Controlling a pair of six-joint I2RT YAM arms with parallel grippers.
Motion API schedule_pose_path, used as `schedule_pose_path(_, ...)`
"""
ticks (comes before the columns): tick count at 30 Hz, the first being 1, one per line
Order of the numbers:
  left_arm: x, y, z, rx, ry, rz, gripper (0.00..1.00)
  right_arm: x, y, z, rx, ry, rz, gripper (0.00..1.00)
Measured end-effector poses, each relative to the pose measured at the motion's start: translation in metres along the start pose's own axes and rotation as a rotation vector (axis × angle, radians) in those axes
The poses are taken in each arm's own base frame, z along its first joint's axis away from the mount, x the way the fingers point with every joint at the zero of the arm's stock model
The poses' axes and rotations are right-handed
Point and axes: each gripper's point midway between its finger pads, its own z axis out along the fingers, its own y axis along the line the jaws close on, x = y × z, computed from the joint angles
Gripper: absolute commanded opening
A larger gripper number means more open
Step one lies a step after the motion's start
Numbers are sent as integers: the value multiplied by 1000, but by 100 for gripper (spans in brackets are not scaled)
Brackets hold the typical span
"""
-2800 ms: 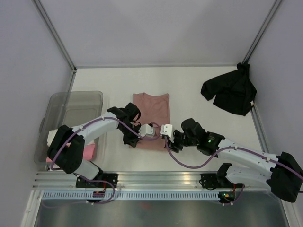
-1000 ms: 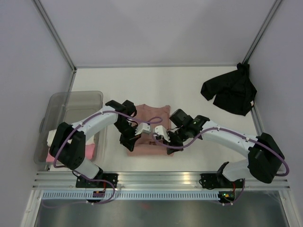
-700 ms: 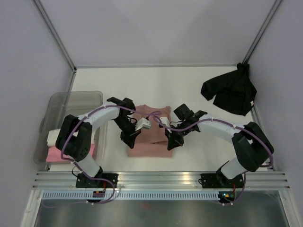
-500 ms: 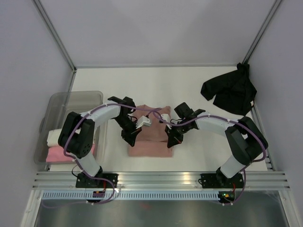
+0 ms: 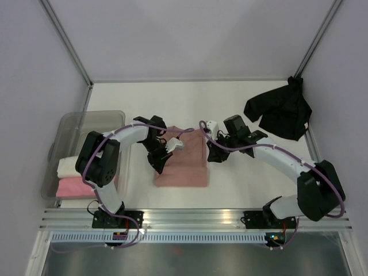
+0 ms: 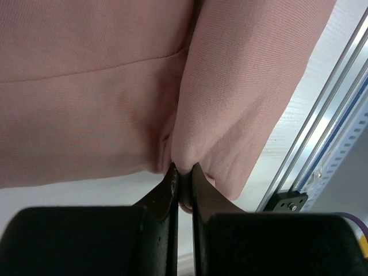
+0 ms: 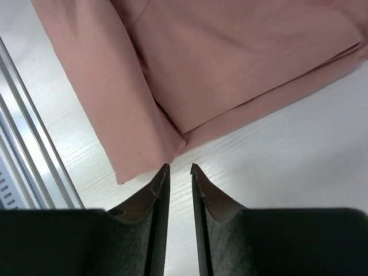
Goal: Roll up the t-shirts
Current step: Roll the tshirt
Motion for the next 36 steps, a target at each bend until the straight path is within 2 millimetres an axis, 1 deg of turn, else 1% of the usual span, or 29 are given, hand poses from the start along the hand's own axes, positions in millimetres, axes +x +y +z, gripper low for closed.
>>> schedule_pose_path(3,1,1,0,-8,4,-10,6,-24,7,-22,53,-90,-36,24)
schedule_pose_path(4,1,1,0,-9,4,-12,6,-32,12,-26,63,-120,-52,22)
schedule_pose_path(5,1,2,0,-10,4,-14,6,-40,18,-28,68,-147,-73,17)
schedule_pose_path(6,1,2,0,-11,5,-14,7,-46,27,-27,66,-175,-102,15)
schedule_pose_path(7,1,2,0,-12,5,-14,8,-49,38,-23,52,-194,-130,13)
schedule_pose_path(9,1,2,0,-13,6,-16,10,-47,63,-8,7,-216,-172,9)
schedule_pose_path(10,1,2,0,-13,6,-17,10,-43,72,-1,-13,-221,-181,6)
schedule_pose_path(11,1,2,0,-14,7,-17,11,-36,80,9,-28,-216,-179,4)
schedule_pose_path(12,1,2,0,-15,7,-18,14,-29,84,17,-34,-209,-171,2)
schedule_pose_path(13,1,2,-1,-16,7,-18,15,-21,83,26,-27,-194,-156,0)
schedule_pose_path(14,1,2,-1,-16,8,-19,17,-15,80,33,-9,-179,-137,1)
schedule_pose_path(16,1,3,-1,-20,9,-20,23,-7,69,47,38,-146,-99,0)
schedule_pose_path(17,2,4,-1,-24,12,-21,30,-5,63,52,63,-137,-83,0)
schedule_pose_path(20,3,7,-1,-43,21,-23,42,2,52,62,110,-112,-39,0)
schedule_pose_path(25,4,16,-7,-97,42,-17,42,12,44,71,140,-83,11,0)
schedule_pose_path(31,1,27,-28,-215,38,18,43,10,42,72,158,-95,45,0)
schedule_pose_path(32,1,31,-31,-247,36,27,43,10,42,72,160,-96,49,0)
schedule_pose_path(36,13,38,-30,-288,64,22,43,15,40,75,161,-92,58,0)
